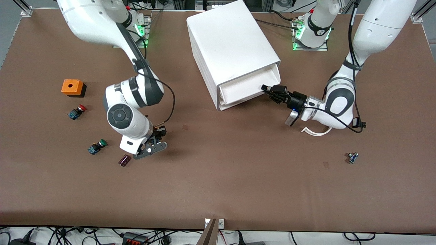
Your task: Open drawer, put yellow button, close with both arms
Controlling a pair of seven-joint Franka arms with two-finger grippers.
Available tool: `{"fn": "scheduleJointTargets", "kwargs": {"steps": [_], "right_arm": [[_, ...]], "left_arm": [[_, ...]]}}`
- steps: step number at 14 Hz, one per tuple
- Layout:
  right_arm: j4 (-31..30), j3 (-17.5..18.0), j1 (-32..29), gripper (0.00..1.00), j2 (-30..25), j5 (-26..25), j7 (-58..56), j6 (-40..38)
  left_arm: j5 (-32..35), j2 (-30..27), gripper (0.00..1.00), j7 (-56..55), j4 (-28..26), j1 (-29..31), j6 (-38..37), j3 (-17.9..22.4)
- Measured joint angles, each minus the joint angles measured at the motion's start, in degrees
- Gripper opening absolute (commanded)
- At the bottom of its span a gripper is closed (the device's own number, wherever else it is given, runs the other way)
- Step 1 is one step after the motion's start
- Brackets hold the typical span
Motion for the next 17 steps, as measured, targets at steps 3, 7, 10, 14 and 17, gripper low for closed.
{"fn": "scheduleJointTargets", "kwargs": {"steps": [3, 7, 10, 14, 17], "right_arm": [[8.5, 0.0, 2.0, 0.0, -1.2, 0.0, 0.0, -7.0], [16.1, 0.1, 6.5, 0.0, -1.3, 0.0, 3.3, -10.6], [20.0, 0.1, 10.4, 0.0, -1.1, 0.1, 10.1, -10.2], [21.9, 0.3, 15.7, 0.0, -1.0, 0.1, 13.5, -8.5], [22.0, 0.4, 20.1, 0.0, -0.3, 0.1, 15.8, -5.5]], "left_arm": [[2.8, 1.4, 0.13, -2.4, 5.1, 0.4, -0.2, 1.2], [4.5, 2.6, 1.0, -4.7, 7.5, 0.3, 0.1, 1.6], [6.3, 2.8, 1.0, -8.5, 8.6, 0.3, 1.0, 2.1], [17.7, 1.0, 1.0, -23.3, 16.7, 0.6, -0.1, 2.3], [30.0, -0.7, 1.0, -34.0, 25.1, 1.1, -4.5, 2.4]]}}
